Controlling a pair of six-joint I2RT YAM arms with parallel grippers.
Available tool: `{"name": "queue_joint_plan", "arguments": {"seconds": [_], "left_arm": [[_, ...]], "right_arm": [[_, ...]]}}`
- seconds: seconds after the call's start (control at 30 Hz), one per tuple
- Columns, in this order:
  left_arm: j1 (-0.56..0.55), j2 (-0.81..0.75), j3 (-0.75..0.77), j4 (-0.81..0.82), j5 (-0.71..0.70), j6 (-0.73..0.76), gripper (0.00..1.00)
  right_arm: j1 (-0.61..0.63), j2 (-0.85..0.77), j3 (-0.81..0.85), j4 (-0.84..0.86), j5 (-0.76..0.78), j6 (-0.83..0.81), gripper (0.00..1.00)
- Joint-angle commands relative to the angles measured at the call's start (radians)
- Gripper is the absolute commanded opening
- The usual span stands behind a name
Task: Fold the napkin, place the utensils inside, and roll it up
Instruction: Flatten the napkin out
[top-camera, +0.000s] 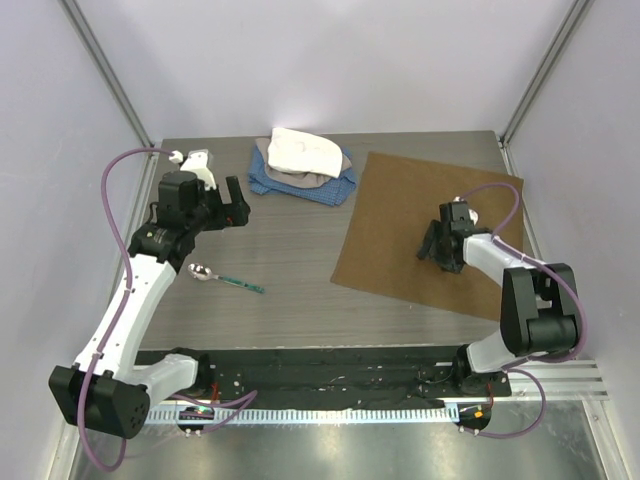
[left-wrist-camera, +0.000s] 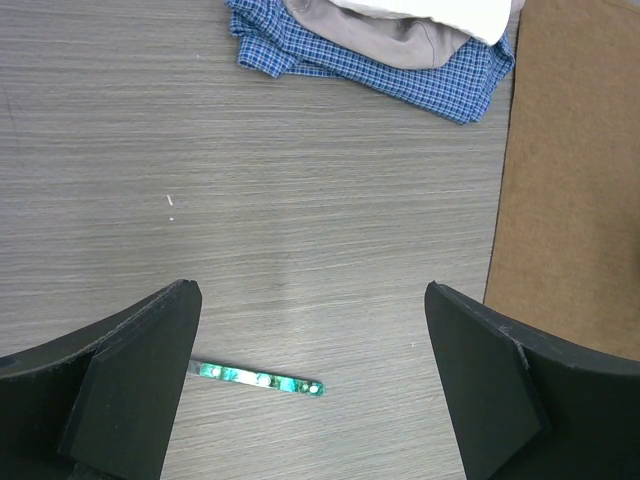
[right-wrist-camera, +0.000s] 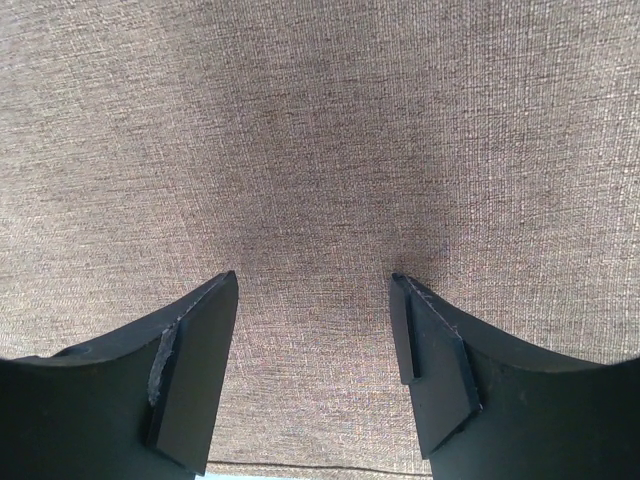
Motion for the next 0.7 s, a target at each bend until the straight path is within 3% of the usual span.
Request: {"name": "queue_joint_plan", "arguments": {"seconds": [0.0,0.1,0.27,0.43,0.67], "left_arm": [[0.0,-0.03,-0.004,0.04,0.009,-0.007,1.0],[-0.001,-0.031,-0.006,0.04,0.008,-0.007,1.0],[0.0,-0.034,-0.009,0.043,0.008,-0.012,1.0],[-0.001,-0.037,-0.012,0.038,-0.004,-0.009,1.0],[-0.001,-0.03,-0.009,0.033,-0.006,-0.006,1.0]], "right_arm": [[-0.005,-0.04,-0.029,-0.122,0.021,0.018,0.69],[0.014,-0.086,0.023,-0.157,0.022,-0.001,0.67],[0.218,-0.151,0.186,-0.223,0.096,-0.044,0.66],[0.437,-0.058,0.325,-0.238,0.178,-0.056,0.55],[0.711,0.168,0.439,-0.217,0.249,-0.051,0.54]]}}
